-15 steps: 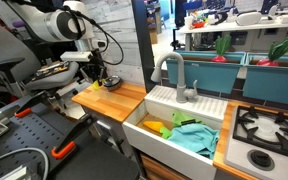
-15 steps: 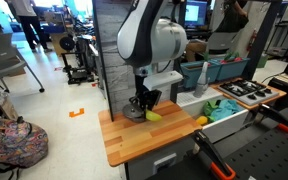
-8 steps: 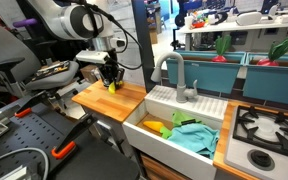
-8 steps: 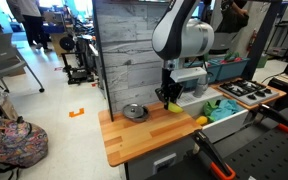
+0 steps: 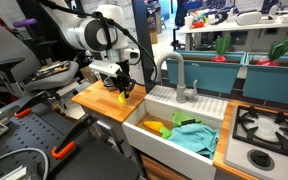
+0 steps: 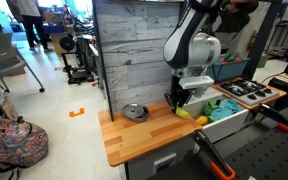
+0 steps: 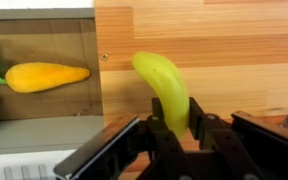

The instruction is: Move the yellow object to the right

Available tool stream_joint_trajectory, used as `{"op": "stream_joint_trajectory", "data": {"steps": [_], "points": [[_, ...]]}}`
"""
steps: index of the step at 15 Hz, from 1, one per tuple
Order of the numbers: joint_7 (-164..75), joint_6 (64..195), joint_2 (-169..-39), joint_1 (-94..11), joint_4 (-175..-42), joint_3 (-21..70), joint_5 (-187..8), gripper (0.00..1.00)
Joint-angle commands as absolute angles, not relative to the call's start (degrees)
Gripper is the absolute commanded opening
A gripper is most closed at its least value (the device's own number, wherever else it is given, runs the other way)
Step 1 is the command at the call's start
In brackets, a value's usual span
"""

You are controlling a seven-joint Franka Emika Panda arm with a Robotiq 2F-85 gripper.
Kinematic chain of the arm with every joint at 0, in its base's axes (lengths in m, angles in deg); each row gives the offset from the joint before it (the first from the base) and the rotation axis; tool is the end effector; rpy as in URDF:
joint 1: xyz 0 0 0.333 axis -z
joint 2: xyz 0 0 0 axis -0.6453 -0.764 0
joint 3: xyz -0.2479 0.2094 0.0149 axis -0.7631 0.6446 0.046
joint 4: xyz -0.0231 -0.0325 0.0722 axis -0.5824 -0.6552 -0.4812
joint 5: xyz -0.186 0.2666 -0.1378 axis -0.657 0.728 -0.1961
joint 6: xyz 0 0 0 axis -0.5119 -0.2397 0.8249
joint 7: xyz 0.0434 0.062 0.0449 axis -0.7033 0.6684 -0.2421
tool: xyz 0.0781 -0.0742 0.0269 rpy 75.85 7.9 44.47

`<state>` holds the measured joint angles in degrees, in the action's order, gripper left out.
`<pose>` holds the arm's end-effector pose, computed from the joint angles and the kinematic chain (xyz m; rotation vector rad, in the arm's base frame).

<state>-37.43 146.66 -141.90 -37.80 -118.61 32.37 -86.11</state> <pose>0.5988 0.0109 0.0518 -3.0805 -0.0486 0.1446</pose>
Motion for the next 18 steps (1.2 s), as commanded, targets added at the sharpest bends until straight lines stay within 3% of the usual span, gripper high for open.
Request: {"op": "stream_joint_trajectory", "data": {"steps": [1,2,4,6,11,16,17,18], "points": [[-37.1,147.5,-146.4,-37.3,-113.6,32.8,-84.8,0.07],[-37.3,147.1,-147.1,-37.3,-112.8,32.8,-84.7,0.07],[-37.2,146.7,-147.7,-37.1,-112.4,33.4,-84.5,0.55],[-36.6,147.8,-145.8,-36.5,-114.6,34.2,-84.0,0.58],[-35.5,154.9,-136.4,-35.3,-126.6,35.4,-83.2,0.95],[-35.9,157.1,-124.5,-36.7,-139.8,34.7,-84.3,1.0],[-36.7,156.1,-130.8,-37.1,-132.5,34.1,-83.9,1.0],[-36.6,156.1,-128.5,-37.1,-134.9,34.2,-83.9,1.0]]}}
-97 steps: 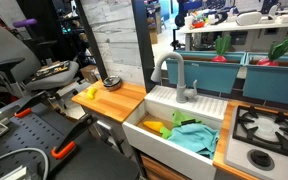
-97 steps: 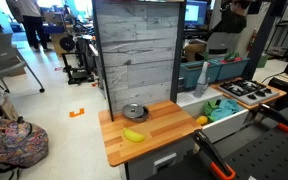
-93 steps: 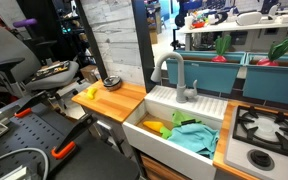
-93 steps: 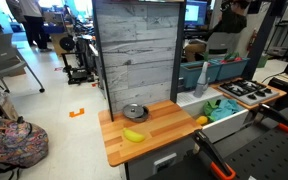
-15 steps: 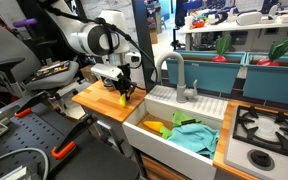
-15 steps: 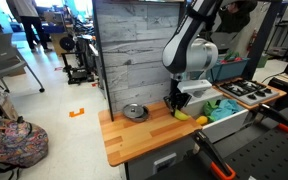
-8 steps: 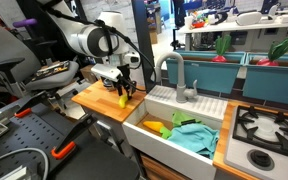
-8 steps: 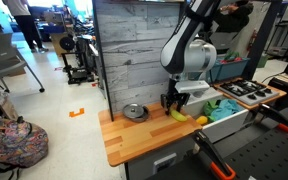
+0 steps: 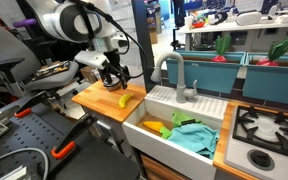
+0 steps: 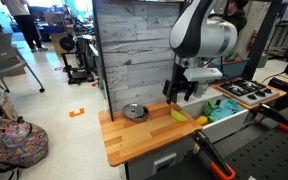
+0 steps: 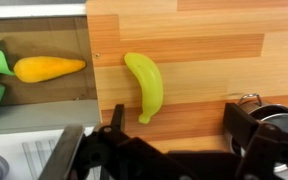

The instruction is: Move the yellow object to the right

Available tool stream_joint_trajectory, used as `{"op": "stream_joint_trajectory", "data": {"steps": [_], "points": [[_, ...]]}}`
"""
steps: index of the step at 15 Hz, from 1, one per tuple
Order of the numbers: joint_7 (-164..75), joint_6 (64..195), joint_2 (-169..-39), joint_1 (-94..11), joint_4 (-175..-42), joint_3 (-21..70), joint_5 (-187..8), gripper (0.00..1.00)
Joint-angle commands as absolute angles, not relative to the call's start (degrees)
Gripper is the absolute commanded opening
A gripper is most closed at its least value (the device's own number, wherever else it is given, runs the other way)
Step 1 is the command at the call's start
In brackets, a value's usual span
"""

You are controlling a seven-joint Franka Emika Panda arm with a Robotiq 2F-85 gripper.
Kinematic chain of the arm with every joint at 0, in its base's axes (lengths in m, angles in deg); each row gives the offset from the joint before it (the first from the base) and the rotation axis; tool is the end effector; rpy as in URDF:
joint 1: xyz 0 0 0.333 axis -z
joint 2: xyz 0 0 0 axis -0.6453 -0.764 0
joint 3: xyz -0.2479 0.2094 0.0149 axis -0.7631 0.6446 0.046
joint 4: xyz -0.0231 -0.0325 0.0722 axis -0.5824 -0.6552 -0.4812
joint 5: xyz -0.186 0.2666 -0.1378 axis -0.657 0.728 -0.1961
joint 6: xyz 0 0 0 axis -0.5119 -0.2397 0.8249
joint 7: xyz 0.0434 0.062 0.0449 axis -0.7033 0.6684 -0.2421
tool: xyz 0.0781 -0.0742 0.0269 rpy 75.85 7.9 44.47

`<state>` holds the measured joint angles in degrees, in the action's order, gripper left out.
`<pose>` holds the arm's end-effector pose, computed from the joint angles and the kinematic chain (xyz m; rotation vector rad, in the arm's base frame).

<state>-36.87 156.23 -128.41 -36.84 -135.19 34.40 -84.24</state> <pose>0.5590 0.0204 0.1206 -3.0633 -0.0428 -0.0303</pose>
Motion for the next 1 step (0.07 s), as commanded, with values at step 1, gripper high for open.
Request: {"op": "stream_joint_trajectory", "data": {"steps": [1], "points": [[-36.6,156.1,-126.9,-37.1,-136.6,34.2,-83.9,1.0]]}}
